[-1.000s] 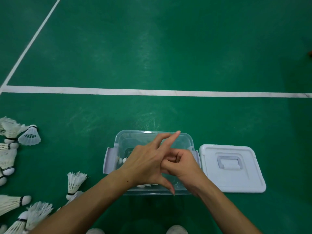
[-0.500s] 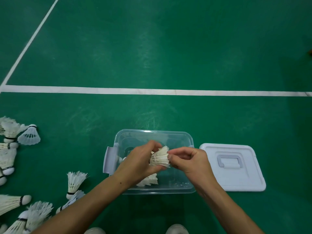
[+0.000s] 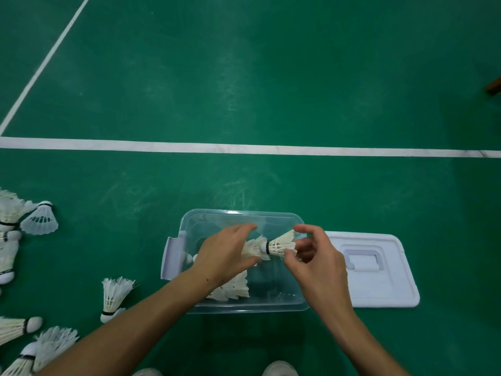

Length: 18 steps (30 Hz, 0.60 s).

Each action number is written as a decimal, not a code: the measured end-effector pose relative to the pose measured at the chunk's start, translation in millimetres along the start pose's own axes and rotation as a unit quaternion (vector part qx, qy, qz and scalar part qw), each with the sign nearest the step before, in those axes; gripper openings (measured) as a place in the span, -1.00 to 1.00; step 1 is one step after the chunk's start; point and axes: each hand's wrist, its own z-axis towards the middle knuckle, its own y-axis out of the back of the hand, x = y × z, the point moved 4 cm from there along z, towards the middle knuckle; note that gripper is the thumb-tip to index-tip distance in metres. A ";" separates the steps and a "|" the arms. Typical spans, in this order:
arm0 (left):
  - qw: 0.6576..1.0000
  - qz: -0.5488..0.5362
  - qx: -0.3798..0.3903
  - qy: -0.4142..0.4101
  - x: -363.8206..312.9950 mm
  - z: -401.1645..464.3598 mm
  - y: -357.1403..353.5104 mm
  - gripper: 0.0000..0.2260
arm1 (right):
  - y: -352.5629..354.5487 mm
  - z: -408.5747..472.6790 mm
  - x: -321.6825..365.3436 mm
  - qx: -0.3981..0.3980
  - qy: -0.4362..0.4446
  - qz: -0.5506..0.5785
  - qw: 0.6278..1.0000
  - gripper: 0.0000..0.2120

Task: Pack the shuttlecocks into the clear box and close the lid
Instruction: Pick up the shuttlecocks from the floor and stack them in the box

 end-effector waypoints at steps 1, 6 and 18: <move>1.000 0.031 0.002 0.002 -4.7 3.5 -4.5 -0.32 | -1.2 -1.7 1.8 -0.004 0.001 -0.019 1.000 -0.58; 0.991 0.130 0.008 0.005 -13.7 15.4 -29.4 -0.45 | -6.1 -6.9 11.7 -0.023 0.025 -0.070 0.997 -0.59; 0.999 -0.015 -0.019 0.041 5.4 10.2 -18.9 -0.61 | -2.9 -5.8 6.3 -0.048 0.025 -0.077 0.996 -0.57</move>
